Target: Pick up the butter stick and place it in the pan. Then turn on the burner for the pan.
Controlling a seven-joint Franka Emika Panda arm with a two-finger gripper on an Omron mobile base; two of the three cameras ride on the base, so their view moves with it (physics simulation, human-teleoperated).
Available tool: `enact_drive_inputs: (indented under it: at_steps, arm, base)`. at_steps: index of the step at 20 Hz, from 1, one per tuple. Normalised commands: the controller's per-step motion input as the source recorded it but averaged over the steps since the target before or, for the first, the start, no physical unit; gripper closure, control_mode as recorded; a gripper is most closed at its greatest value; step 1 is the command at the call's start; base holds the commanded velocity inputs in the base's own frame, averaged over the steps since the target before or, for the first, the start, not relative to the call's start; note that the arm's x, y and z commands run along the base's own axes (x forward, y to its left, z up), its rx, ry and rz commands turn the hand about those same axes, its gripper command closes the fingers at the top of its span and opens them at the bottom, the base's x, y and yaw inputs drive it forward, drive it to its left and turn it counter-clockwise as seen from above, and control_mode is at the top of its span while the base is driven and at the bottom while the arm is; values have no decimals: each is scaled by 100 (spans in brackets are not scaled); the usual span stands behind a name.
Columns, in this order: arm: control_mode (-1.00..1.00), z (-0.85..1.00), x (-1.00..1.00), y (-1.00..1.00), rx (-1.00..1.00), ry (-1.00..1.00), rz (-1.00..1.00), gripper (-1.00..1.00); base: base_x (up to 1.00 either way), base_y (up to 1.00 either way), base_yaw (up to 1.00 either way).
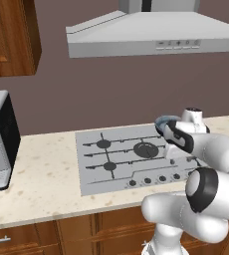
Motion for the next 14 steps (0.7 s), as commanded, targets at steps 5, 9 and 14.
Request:
enact_drive_inputs:
  at_steps: [5, 9, 14]
  arm:
    - [-100, -7, 0, 0, 0, 1, 0, -100]
    - [-100, -17, 0, 0, 0, 0, 0, -100]
    - [-100, -17, 0, 0, 0, 0, 0, -100]
  base:
    - [0, 0, 0]
    - [0, 0, 0]
    - [0, 0, 0]
